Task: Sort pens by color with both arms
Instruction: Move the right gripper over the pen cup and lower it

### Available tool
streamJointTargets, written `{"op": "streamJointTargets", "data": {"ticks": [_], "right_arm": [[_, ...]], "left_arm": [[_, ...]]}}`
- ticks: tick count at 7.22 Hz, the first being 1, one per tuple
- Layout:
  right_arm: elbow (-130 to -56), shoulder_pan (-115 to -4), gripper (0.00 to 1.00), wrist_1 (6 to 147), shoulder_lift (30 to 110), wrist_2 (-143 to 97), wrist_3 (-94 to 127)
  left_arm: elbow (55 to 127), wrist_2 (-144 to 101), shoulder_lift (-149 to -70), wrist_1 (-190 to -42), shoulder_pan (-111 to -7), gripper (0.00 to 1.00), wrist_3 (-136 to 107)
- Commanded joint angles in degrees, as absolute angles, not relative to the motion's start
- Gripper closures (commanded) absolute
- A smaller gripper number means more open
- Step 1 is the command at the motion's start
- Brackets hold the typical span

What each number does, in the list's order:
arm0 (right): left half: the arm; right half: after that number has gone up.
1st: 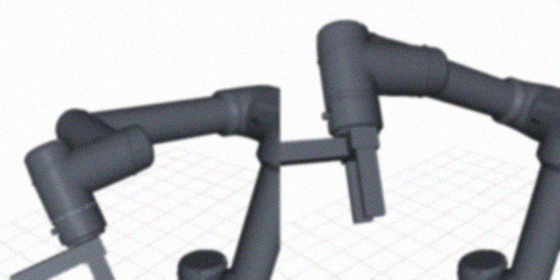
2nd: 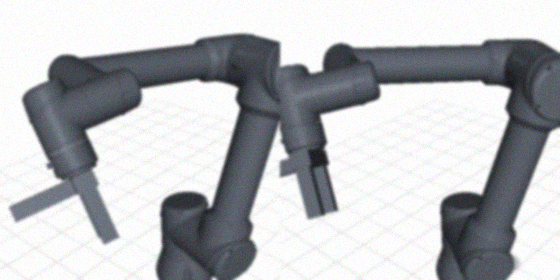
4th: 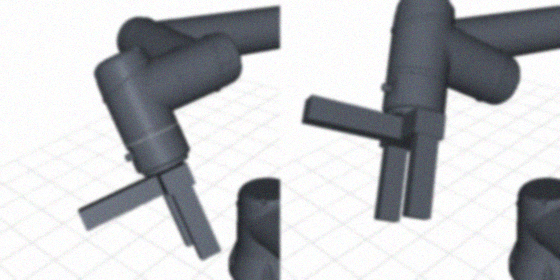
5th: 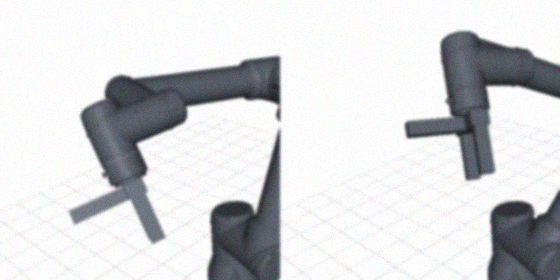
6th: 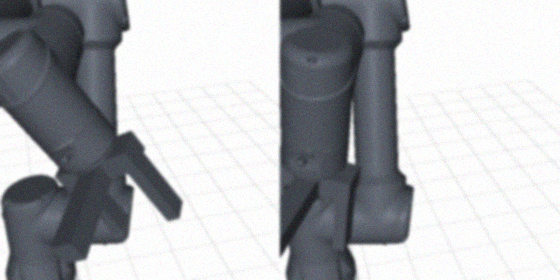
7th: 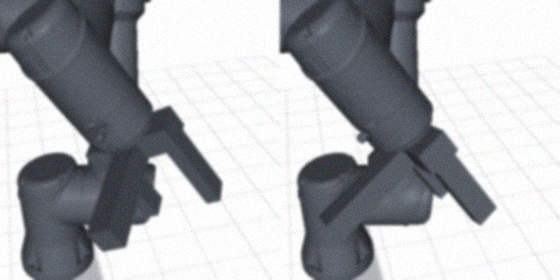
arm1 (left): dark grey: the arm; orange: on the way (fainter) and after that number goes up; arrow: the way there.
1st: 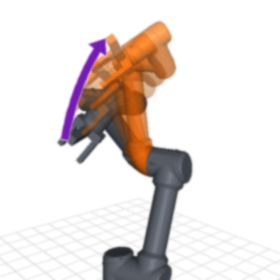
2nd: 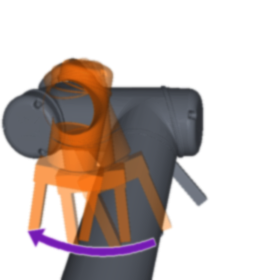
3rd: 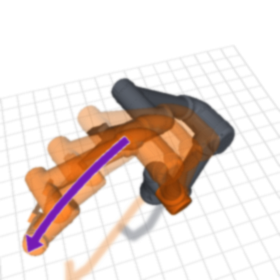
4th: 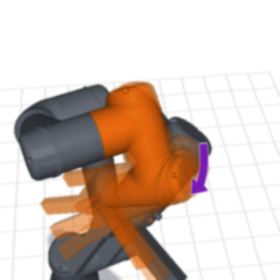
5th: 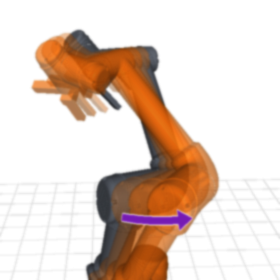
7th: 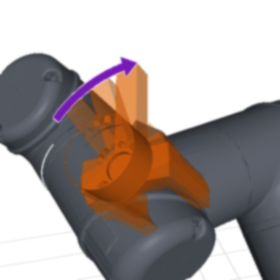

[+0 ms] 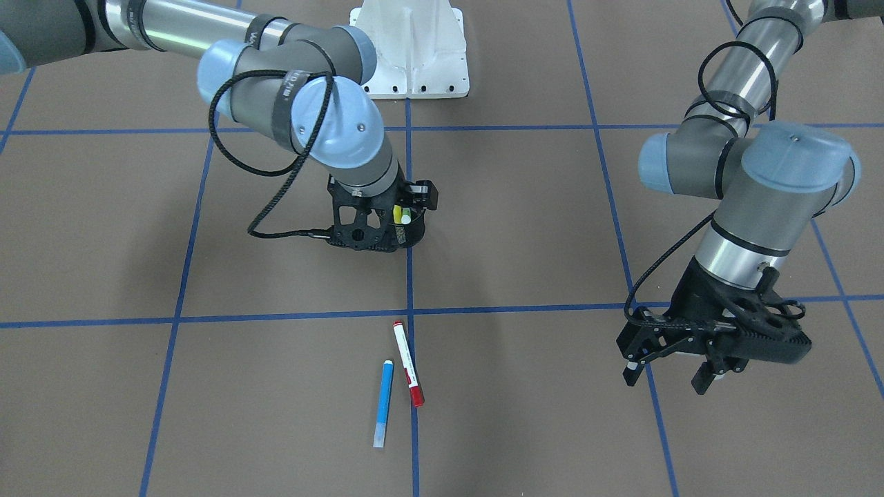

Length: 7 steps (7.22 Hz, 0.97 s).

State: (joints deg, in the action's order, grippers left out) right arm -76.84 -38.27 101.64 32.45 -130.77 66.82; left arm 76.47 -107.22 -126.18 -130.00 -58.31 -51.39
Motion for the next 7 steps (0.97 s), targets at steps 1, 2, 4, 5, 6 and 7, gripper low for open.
{"op": "streamJointTargets", "data": {"ticks": [1, 2, 4, 5, 6, 7], "right_arm": [[-76.2, -38.1, 0.19, 101.7, 32.3, -130.0, 65.7], [-76.1, -38.1, 0.20, 101.7, 32.4, -129.7, 63.8], [-75.5, -38.0, 0.22, 101.7, 32.6, -129.3, 60.8], [-75.5, -37.9, 0.22, 101.6, 32.8, -129.3, 60.0], [-75.5, -37.8, 0.28, 101.6, 33.2, -129.4, 59.7], [-75.5, -37.5, 0.33, 101.5, 33.2, -129.2, 59.2]], "left_arm": [[76.5, -107.1, -126.1, -130.2, -58.3, 0.00, -51.3], [76.5, -107.1, -126.1, -130.2, -58.3, 0.00, -51.4], [76.5, -107.1, -126.1, -130.9, -58.3, 0.00, -51.4], [76.6, -107.1, -126.1, -131.0, -58.3, 0.00, -51.4], [76.5, -107.1, -126.1, -131.0, -58.3, 0.00, -51.4], [76.5, -107.1, -126.0, -131.0, -58.3, 0.00, -51.3]]}}
